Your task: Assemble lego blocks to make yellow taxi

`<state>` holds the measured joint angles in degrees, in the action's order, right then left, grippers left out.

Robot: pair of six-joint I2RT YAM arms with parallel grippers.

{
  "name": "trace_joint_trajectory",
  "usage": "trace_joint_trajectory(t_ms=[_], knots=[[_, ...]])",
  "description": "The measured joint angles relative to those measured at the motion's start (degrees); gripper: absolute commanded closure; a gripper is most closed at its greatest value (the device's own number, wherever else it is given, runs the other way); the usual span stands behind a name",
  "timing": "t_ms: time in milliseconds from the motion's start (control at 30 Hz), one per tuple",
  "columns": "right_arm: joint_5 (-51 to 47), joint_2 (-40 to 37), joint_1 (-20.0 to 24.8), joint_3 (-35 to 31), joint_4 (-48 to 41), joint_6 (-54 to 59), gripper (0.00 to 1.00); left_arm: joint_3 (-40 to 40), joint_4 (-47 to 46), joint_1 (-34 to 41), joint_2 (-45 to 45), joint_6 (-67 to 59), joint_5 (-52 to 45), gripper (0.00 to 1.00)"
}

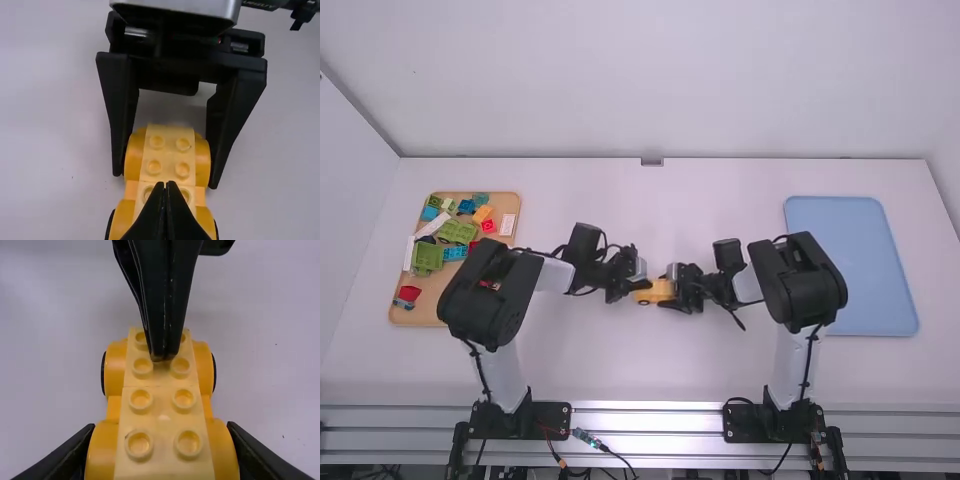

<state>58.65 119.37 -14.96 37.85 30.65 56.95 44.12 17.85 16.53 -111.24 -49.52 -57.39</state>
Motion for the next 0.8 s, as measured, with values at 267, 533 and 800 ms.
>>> trace_joint_trajectory(t_ms=[267,533,800], knots=[[0.0,0.0,-0.8,0.0,0.1,0.1,0.47,1.0,-0.9,0.5,-1.3,0.8,-2.4,0.98],[-0.1,0.0,-1.4,0.0,0.3,0.2,0.47,-1.1,-17.9,-0.2,14.9,-1.1,9.8,0.98],[-0.1,0.0,-1.4,0.0,0.3,0.2,0.37,-1.4,-20.4,-10.0,42.6,4.1,21.0,0.46]])
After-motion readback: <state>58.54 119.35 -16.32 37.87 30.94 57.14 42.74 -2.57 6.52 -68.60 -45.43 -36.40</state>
